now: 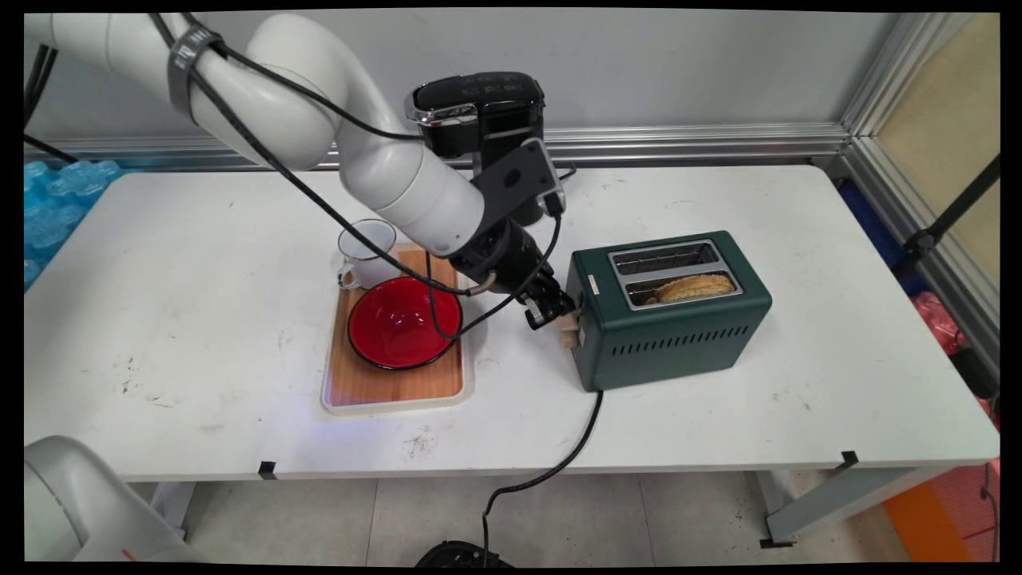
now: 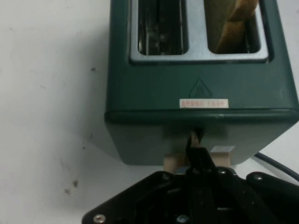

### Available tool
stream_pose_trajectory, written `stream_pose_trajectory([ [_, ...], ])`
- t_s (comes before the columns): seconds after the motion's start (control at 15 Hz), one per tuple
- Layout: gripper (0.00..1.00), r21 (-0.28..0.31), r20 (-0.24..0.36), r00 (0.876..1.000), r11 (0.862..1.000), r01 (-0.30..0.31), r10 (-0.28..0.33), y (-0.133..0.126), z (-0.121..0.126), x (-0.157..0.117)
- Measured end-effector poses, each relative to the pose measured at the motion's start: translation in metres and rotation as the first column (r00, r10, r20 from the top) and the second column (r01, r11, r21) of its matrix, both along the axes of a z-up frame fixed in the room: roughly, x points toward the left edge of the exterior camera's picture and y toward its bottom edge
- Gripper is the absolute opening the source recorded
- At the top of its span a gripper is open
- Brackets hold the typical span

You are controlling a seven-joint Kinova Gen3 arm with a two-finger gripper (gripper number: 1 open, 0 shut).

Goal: Press the toaster switch

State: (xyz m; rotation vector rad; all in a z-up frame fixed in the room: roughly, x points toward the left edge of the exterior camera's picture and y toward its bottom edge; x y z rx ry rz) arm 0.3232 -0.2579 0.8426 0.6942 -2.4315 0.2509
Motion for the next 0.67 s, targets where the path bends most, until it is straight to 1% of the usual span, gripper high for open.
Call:
stream_pose_trajectory([
  [0.67,0.0,0.032,0.02,1.0,0.999,-0.02,0.019,-0.003,-0.018,-0.005],
])
